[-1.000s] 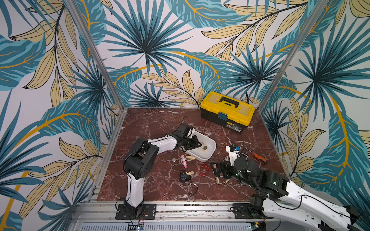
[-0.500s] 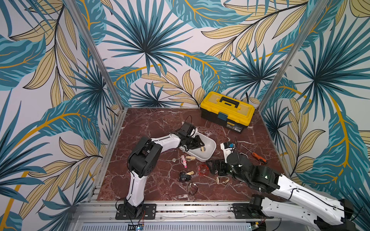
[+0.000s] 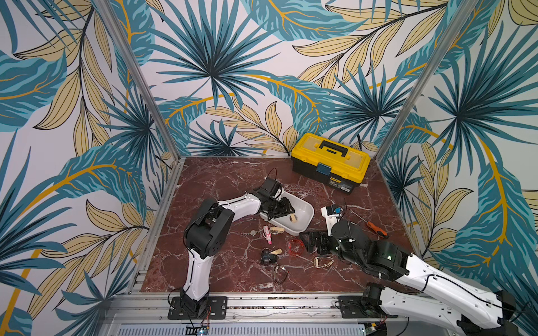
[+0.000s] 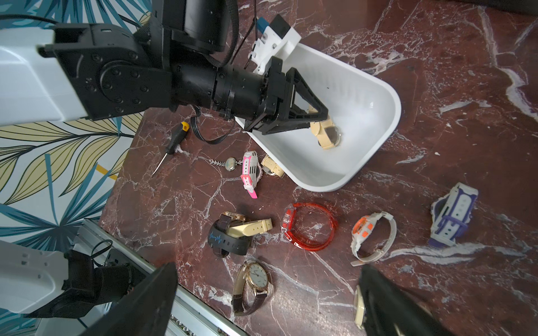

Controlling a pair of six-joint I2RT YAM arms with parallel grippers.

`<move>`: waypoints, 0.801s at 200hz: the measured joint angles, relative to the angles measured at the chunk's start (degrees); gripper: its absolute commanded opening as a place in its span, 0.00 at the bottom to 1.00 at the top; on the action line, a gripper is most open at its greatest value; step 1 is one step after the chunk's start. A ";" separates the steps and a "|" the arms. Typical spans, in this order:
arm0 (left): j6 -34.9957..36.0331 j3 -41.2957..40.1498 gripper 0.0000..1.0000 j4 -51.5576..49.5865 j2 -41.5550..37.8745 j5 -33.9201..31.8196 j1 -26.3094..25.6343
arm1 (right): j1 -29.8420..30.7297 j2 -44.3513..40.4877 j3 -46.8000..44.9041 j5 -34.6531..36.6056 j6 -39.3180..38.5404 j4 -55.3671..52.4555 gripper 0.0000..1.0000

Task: Put the watch into the storage box
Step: Place the watch in the storage box, then adjust the watch in the storage box.

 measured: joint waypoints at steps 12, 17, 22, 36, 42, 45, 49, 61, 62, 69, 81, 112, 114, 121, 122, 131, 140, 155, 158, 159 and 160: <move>0.11 0.00 0.56 -1.18 -1.42 -0.61 0.00 | 0.00 -0.83 0.00 0.09 0.02 0.00 1.00; 0.07 0.00 0.57 -1.49 -1.97 -0.90 0.00 | 0.00 -1.11 0.00 0.11 0.02 -0.02 1.00; 0.20 0.00 0.58 -1.84 -2.73 -1.20 0.00 | 0.00 -1.42 -0.02 0.11 0.02 -0.02 1.00; 0.83 0.07 0.60 -3.39 -4.85 -2.10 -0.15 | 0.00 -2.12 -0.11 0.15 0.04 -0.09 1.00; 1.18 0.13 0.60 -4.13 -5.73 -2.47 -0.28 | 0.00 -2.34 -0.13 0.24 0.04 -0.17 1.00; 1.55 0.22 0.60 -4.66 -6.27 -2.73 -0.37 | 0.00 -2.43 -0.15 0.31 0.04 -0.22 1.00; 1.70 0.46 0.61 -5.38 -6.62 -2.97 -0.48 | 0.00 -2.51 -0.15 0.33 0.04 -0.35 1.00; 3.32 2.40 0.62 -8.52 -7.34 -3.76 -1.09 | 0.00 -2.91 -0.15 0.63 0.04 -0.98 1.00; 3.34 2.56 0.62 -8.70 -7.34 -3.80 -1.14 | 0.00 -2.93 -0.17 0.66 0.04 -1.01 1.00; 4.55 4.37 0.63 -10.73 -7.32 -4.44 -1.60 | 0.00 -3.30 -0.20 0.92 0.02 -1.49 1.00; 7.26 8.33 0.63 -14.88 -6.88 -5.57 -2.49 | 0.00 -4.42 -0.20 1.38 0.00 -2.38 1.00; 15.17 21.94 0.63 -27.43 -3.69 -9.40 -5.27 | -0.04 -8.74 -0.20 2.69 -0.15 -4.42 1.00; 15.56 22.53 0.63 -27.96 -3.48 -9.62 -5.40 | -0.04 -9.05 -0.20 2.82 -0.17 -4.61 1.00; 17.35 25.59 0.61 -30.82 -2.21 -10.78 -6.05 | -0.07 -9.97 -0.20 3.19 -0.17 -5.20 1.00; 17.53 25.83 0.61 -31.08 -2.10 -10.84 -6.12 | -0.04 -10.05 -0.20 3.21 -0.17 -5.27 1.00; 19.21 28.70 0.57 -34.12 -0.57 -12.26 -6.69 | -0.04 -11.06 -0.22 3.58 -0.17 -6.05 1.00; 20.59 30.75 0.55 -36.65 0.90 -13.44 -7.26 | -0.07 -11.98 -0.31 3.98 -0.15 -6.60 1.00; 22.75 33.22 0.51 -40.70 3.48 -15.37 -8.13 | -0.20 -13.18 -0.57 4.42 -0.15 -7.48 1.00; 23.08 33.64 0.51 -41.40 3.96 -15.76 -8.24 | -0.22 -13.38 -0.61 4.46 -0.15 -7.67 1.00; 23.06 33.75 0.51 -41.57 4.09 -15.82 -8.28 | -0.22 -13.46 -0.63 4.48 -0.15 -7.76 1.00; 23.15 33.92 0.51 -41.88 4.35 -15.93 -8.37 | -0.24 -13.51 -0.63 4.50 -0.15 -7.80 1.00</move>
